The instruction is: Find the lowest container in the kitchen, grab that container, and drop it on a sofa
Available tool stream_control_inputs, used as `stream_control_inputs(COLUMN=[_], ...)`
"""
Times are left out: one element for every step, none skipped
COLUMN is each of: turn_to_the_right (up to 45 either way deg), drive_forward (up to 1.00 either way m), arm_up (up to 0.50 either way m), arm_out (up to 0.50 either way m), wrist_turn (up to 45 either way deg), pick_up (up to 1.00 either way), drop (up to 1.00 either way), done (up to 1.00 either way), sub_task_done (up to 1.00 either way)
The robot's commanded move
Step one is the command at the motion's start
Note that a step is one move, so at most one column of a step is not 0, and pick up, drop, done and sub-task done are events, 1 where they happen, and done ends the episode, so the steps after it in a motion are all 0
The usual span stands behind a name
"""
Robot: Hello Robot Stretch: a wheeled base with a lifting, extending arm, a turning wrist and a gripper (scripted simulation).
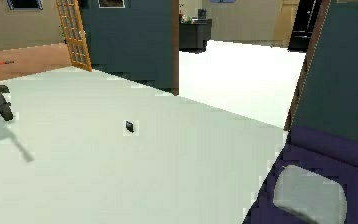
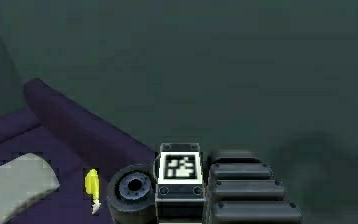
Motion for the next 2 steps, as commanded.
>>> stream_control_inputs(turn_to_the_right=[-27.0, 45.0], drive_forward=[0.0, 0.0], arm_up=[0.0, 0.0], arm_out=[0.0, 0.0], wrist_turn=[0.0, 0.0], pick_up=[0.0, 0.0], drop=[0.0, 0.0], done=[0.0, 0.0], sub_task_done=[0.0, 0.0])
